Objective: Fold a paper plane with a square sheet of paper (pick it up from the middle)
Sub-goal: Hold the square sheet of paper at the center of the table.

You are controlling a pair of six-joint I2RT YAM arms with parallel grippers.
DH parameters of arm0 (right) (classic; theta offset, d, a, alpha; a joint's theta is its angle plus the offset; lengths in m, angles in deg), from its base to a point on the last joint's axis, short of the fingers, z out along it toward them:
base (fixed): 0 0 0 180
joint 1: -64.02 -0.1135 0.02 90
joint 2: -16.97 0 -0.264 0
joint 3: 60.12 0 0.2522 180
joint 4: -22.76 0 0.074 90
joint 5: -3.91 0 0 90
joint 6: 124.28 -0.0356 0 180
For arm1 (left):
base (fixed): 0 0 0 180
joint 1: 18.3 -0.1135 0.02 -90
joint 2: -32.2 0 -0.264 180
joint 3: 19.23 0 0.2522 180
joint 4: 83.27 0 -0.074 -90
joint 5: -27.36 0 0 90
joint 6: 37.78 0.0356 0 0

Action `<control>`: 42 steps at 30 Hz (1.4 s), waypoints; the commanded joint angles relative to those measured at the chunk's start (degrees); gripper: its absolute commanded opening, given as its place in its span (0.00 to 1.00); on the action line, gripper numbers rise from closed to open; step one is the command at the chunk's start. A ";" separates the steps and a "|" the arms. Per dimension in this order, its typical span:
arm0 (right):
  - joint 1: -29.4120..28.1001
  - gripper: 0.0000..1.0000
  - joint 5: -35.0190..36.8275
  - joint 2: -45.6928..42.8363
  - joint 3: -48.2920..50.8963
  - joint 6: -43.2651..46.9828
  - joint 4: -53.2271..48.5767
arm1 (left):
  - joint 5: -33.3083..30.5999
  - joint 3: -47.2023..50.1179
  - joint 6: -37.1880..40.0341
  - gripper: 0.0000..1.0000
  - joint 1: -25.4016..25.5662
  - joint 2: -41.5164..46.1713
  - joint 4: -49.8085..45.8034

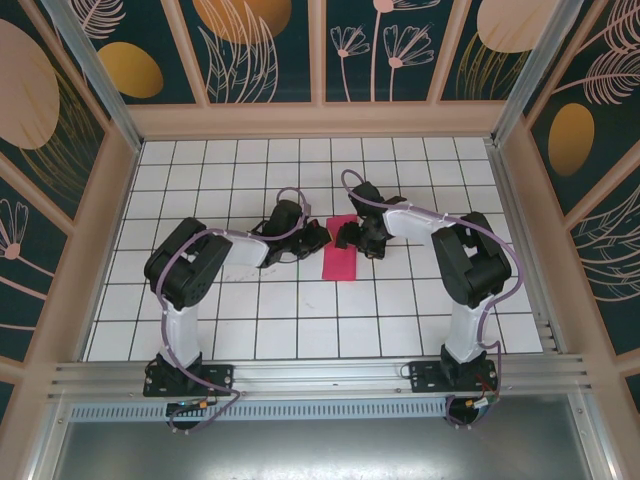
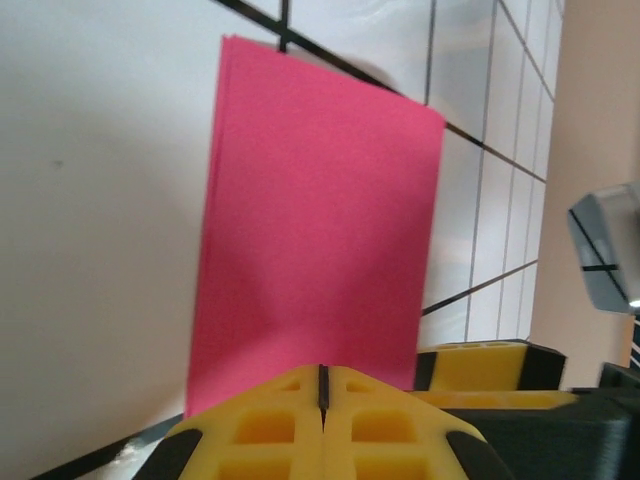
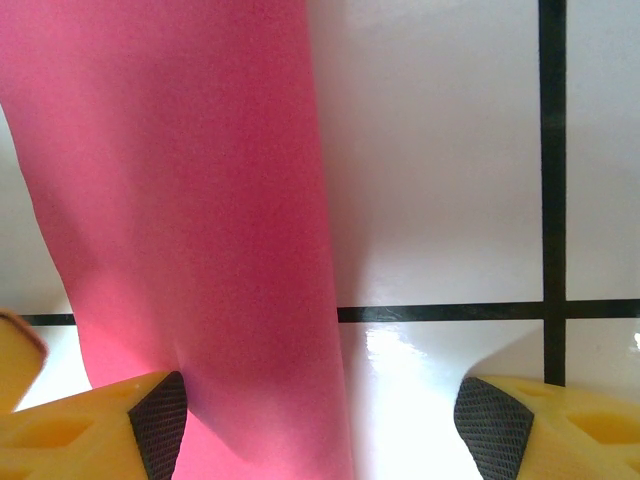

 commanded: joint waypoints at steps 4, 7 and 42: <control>0.66 0.78 2.27 5.89 2.75 1.52 2.00 | 0.62 -3.00 -0.23 0.00 0.34 -2.03 -1.98; 0.66 0.78 2.27 5.88 2.75 1.54 1.99 | 0.63 -3.42 -0.27 0.00 0.30 -2.65 -2.54; 3.38 0.90 -3.53 -7.14 -0.16 1.68 6.52 | -2.17 -2.73 2.46 0.00 0.30 -4.76 -10.54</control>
